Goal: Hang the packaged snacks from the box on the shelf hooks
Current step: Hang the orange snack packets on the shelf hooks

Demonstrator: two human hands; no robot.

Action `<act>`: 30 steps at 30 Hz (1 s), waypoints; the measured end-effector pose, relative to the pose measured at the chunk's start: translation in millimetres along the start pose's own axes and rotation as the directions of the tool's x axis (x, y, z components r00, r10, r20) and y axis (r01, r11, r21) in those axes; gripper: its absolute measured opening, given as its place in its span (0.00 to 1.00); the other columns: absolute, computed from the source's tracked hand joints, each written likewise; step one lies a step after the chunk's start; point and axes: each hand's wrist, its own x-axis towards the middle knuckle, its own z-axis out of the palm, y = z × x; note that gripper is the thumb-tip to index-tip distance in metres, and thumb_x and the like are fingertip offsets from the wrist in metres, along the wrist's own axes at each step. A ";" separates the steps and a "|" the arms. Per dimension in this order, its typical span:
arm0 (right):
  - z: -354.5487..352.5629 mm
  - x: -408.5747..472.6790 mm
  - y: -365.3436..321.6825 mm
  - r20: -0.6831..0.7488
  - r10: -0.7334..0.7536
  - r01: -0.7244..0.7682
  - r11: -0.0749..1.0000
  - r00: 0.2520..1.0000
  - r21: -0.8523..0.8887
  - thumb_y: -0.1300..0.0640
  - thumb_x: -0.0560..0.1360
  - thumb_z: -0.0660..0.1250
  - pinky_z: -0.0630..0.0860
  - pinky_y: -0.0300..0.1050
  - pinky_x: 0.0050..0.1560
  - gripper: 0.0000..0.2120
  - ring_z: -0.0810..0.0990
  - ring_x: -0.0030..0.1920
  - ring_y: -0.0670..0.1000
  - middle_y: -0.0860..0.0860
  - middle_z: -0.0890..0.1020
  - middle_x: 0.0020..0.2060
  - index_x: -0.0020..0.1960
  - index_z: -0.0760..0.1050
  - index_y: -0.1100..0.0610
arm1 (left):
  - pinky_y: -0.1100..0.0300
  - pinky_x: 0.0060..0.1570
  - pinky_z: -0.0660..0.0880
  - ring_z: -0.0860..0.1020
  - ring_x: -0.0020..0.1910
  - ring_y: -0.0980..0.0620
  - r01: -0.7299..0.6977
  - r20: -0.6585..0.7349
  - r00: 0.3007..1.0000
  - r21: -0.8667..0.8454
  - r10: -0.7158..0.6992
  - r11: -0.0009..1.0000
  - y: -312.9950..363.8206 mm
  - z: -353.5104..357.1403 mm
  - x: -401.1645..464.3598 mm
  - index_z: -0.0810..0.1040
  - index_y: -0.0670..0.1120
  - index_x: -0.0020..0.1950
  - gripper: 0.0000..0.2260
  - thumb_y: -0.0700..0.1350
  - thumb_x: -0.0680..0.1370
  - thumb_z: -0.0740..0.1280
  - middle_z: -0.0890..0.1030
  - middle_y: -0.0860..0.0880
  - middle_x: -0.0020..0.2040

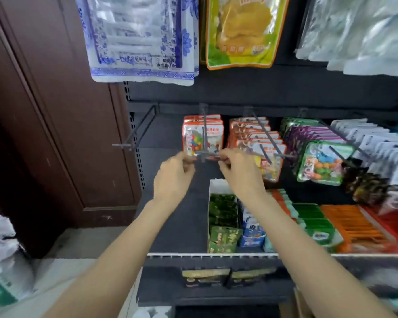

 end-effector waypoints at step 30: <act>-43.9 -382.8 300.3 0.780 0.325 -0.050 0.934 0.535 -0.355 0.54 0.77 0.64 0.75 0.52 0.56 0.20 0.77 0.58 0.58 0.57 0.78 0.58 0.68 0.70 0.52 | 0.53 0.52 0.74 0.77 0.56 0.42 -0.215 0.785 0.570 0.427 -0.242 0.878 131.0 281.6 -362.9 0.74 0.41 0.58 0.10 0.42 0.80 0.58 0.77 0.41 0.58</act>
